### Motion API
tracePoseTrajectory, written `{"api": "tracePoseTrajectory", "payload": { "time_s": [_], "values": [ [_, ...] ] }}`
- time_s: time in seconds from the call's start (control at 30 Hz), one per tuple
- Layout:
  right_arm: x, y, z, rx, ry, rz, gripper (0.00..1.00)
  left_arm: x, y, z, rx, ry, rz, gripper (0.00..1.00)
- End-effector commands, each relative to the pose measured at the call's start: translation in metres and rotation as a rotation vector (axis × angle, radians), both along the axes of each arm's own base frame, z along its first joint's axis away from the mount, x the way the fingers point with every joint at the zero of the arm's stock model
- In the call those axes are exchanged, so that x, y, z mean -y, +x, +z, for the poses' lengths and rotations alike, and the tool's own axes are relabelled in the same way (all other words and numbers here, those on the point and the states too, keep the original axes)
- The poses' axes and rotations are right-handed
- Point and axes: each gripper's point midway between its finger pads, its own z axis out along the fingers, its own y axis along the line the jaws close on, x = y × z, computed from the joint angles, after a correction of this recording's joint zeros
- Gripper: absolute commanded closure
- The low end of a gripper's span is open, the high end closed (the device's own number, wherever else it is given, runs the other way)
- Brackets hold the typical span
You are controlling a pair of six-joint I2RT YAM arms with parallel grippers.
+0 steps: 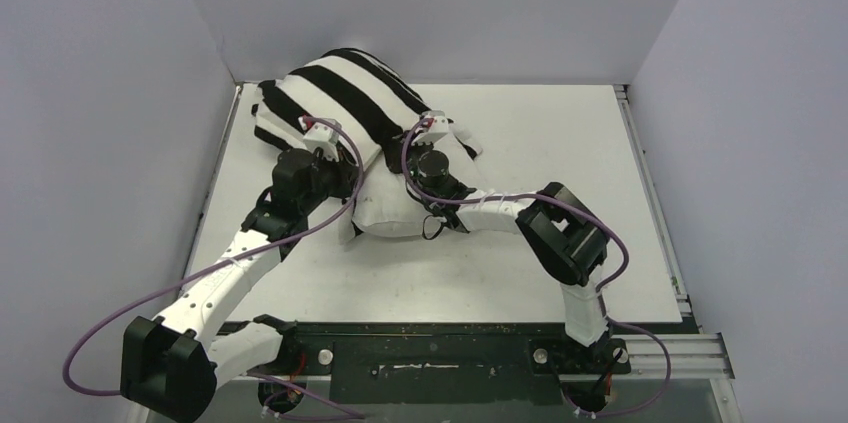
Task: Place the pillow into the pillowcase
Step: Stuff the pillow into the pillowcase.
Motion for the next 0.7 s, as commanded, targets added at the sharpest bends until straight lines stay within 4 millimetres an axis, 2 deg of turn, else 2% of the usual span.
{"api": "tracePoseTrajectory", "payload": {
  "time_s": [0.0, 0.07, 0.13, 0.2, 0.3, 0.43, 0.5, 0.57, 0.63, 0.67],
  "values": [
    [0.016, 0.018, 0.011, 0.085, 0.122, -0.127, 1.0, 0.026, -0.034, -0.003, -0.062, -0.152, -0.096, 1.0],
    [0.007, 0.017, -0.002, 0.061, 0.097, -0.086, 1.0, 0.024, -0.034, -0.013, -0.09, -0.165, -0.066, 1.0],
    [-0.002, 0.012, -0.012, 0.041, 0.072, -0.044, 0.93, 0.02, -0.032, -0.023, -0.118, -0.159, -0.031, 1.0],
    [-0.006, 0.0, -0.012, 0.058, 0.066, 0.015, 0.84, 0.018, -0.036, -0.033, -0.159, -0.121, -0.031, 1.0],
    [0.007, -0.022, -0.007, 0.072, 0.076, 0.056, 0.68, 0.014, -0.04, -0.032, -0.172, -0.081, -0.043, 1.0],
    [0.036, -0.035, 0.0, -0.003, 0.023, 0.08, 0.45, 0.006, -0.04, -0.009, -0.094, -0.02, -0.047, 0.83],
    [0.054, -0.045, 0.007, -0.019, 0.015, 0.089, 0.36, -0.002, -0.036, 0.009, -0.046, 0.011, -0.018, 0.64],
    [0.073, -0.054, 0.019, -0.021, 0.014, 0.086, 0.22, -0.006, -0.034, 0.027, 0.006, 0.048, -0.021, 0.51],
    [0.091, -0.062, 0.026, -0.047, -0.025, 0.067, 0.08, 0.001, -0.034, 0.046, 0.091, 0.093, -0.091, 0.48],
    [0.099, -0.065, 0.038, -0.035, -0.024, 0.055, 0.04, 0.007, -0.035, 0.054, 0.126, 0.107, -0.129, 0.47]
  ]
}}
